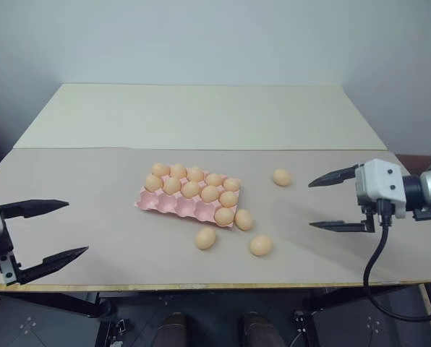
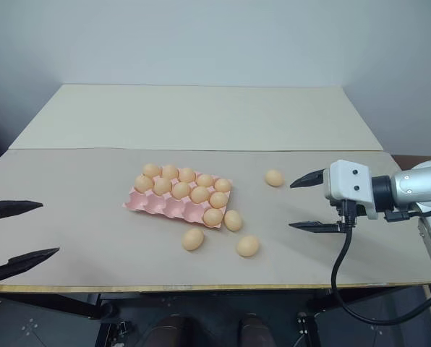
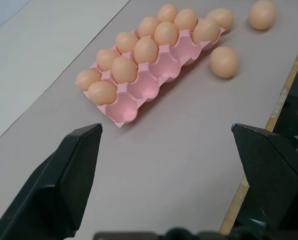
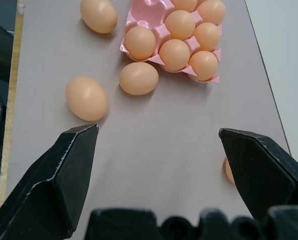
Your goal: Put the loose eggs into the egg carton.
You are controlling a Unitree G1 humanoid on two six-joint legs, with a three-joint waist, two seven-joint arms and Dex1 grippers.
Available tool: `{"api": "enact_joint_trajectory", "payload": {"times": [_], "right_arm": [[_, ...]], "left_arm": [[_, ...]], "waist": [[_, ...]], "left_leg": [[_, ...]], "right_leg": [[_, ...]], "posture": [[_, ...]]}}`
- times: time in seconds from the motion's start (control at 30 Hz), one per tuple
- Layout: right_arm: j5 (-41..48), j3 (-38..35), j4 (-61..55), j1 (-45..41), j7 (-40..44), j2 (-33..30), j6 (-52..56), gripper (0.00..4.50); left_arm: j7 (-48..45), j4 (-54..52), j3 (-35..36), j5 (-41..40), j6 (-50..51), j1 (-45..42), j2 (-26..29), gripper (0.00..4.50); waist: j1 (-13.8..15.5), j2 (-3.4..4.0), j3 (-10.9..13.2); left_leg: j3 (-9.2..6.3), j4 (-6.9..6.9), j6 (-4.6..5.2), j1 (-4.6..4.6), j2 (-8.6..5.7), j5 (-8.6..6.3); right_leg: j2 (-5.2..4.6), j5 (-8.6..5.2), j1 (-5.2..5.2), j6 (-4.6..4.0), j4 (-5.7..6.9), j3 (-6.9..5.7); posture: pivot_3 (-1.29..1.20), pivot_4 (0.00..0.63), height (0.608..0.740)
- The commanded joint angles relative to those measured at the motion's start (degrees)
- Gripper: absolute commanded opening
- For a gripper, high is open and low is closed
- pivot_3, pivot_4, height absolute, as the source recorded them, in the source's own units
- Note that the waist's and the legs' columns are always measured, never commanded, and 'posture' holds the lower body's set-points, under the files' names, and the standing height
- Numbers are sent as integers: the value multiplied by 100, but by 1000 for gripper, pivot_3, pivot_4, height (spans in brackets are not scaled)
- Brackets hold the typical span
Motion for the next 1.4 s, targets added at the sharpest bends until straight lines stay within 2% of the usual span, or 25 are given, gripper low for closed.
{"api": "enact_joint_trajectory", "payload": {"times": [0.03,0.13,0.4,0.57,0.73,1.07,1.23,1.4], "right_arm": [[6,-93,-46,-99,25,-2,-139,4500],[4,-116,-50,-46,18,-7,-158,4500],[-72,-79,-61,-63,-156,-3,-33,4500],[-111,-41,-87,-269,-530,111,290,4500],[-517,495,153,-760,-1039,380,913,4500],[-1886,1774,2383,-2402,-1733,1774,744,4500],[-2356,2017,3583,-2890,-1922,2272,338,4500],[-2690,2170,4536,-3210,-1981,2597,-100,4500]], "left_arm": [[-19,-52,247,-86,32,35,28,4498],[323,-81,172,-120,118,-156,13,4498],[180,-55,-3,-227,89,-276,152,4498],[154,87,-425,-194,15,-363,167,4498],[91,402,-855,-127,-95,-592,285,4498],[-35,652,-1423,0,-291,-941,405,4498],[-30,482,-1362,-111,-235,-873,321,4498],[-35,411,-1309,-73,-262,-768,254,4498]], "waist": [[0,0,0],[2,0,0],[2,0,0],[1,0,0],[-10,0,0],[-29,2,1],[-18,2,1],[-32,2,1]], "left_leg": [[0,0,0,0,0,0],[-1,0,0,0,0,0],[0,0,0,0,0,0],[0,0,0,1,0,0],[0,0,0,1,1,0],[2,0,0,-27,-1,0],[4,1,0,-63,-7,1],[9,1,0,-62,-6,1]], "right_leg": [[0,0,0,0,0,0],[0,0,0,0,0,0],[0,0,0,0,0,0],[0,0,1,0,1,1],[3,1,-1,-1,3,1],[4,2,-31,-2,7,4],[-2,3,-74,-2,19,9],[0,3,-78,-2,23,14]], "posture": [[0,150,740],[0,150,740],[0,150,740],[0,150,740],[0,150,740],[0,150,740],[0,150,740],[0,150,740]]}}
